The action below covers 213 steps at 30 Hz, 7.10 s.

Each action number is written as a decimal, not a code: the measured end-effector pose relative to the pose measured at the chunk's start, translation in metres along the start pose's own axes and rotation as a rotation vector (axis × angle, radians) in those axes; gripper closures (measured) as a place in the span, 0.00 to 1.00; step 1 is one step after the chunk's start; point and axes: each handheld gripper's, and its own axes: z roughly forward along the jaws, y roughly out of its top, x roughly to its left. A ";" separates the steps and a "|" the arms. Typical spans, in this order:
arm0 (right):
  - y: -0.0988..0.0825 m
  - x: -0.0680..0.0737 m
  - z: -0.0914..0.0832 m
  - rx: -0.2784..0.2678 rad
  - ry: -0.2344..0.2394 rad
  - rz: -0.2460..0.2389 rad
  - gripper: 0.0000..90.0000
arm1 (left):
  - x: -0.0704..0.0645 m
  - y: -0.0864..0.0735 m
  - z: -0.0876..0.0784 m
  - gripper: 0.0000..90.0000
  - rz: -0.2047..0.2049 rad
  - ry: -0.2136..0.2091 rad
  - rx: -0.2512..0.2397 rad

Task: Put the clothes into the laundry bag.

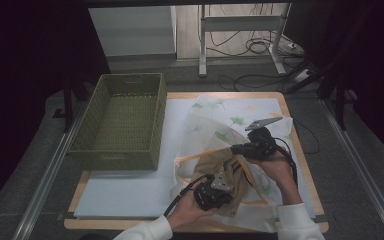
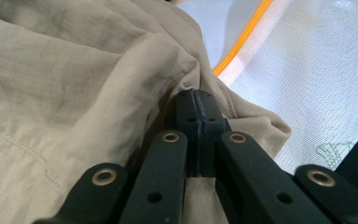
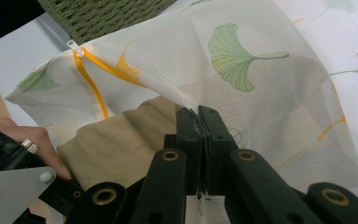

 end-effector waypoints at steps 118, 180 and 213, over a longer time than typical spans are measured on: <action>0.001 0.007 0.001 0.006 0.003 -0.009 0.96 | 0.014 0.007 0.006 1.00 0.002 0.179 -0.005; -0.001 0.006 0.003 0.015 0.007 -0.005 0.96 | 0.017 -0.019 -0.060 1.00 -0.133 0.138 -0.138; -0.007 0.026 0.025 0.072 0.054 -0.038 0.96 | 0.027 -0.077 -0.108 1.00 -0.239 0.180 -0.182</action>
